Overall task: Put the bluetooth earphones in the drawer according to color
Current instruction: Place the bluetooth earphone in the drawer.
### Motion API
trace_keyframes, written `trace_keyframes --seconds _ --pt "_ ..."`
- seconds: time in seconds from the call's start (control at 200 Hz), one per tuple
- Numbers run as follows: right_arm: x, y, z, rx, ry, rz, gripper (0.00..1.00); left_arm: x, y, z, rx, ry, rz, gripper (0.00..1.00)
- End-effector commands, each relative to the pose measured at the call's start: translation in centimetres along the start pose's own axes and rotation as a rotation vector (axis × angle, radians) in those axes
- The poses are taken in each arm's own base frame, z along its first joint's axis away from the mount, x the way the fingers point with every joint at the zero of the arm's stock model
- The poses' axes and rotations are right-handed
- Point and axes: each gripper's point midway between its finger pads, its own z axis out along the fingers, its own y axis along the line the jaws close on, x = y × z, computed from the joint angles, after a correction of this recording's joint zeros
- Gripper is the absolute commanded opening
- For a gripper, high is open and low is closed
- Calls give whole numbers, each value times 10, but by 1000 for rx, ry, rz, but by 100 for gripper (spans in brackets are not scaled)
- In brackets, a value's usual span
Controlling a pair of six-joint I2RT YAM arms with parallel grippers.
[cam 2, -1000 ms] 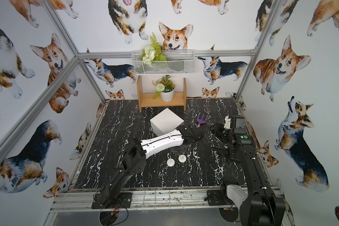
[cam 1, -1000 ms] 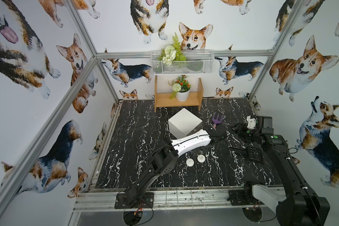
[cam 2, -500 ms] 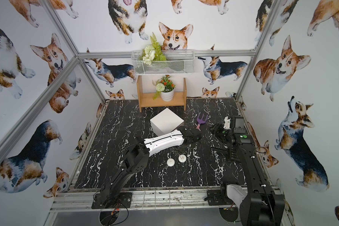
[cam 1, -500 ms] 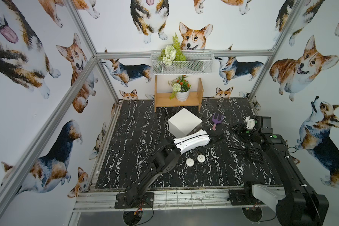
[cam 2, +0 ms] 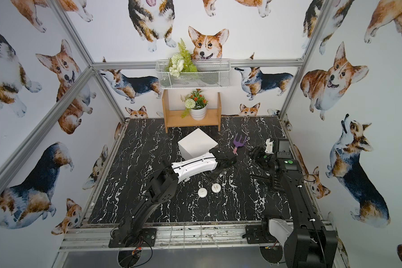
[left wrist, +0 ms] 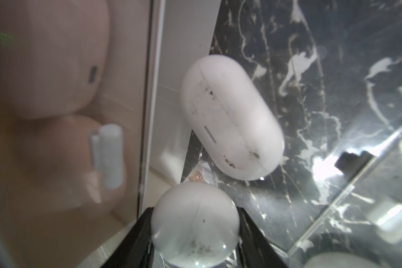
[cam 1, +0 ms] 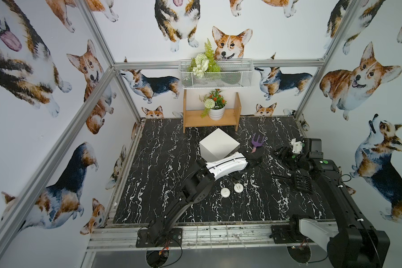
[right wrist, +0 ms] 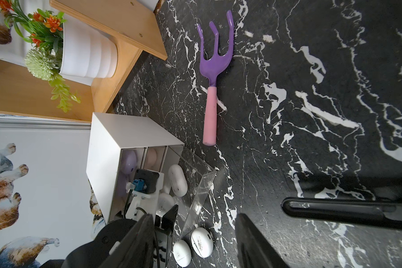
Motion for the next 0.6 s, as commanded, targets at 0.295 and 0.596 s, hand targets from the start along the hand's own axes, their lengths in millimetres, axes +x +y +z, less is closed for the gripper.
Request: trace_keyframes --seconds 0.295,0.596 --pt "-2 6 -6 -11 -5 -8 67 -3 22 -24 -39 -29 -11 57" --pt "0 8 -9 -20 -2 -4 67 -2 19 -25 -17 -28 -4 65"
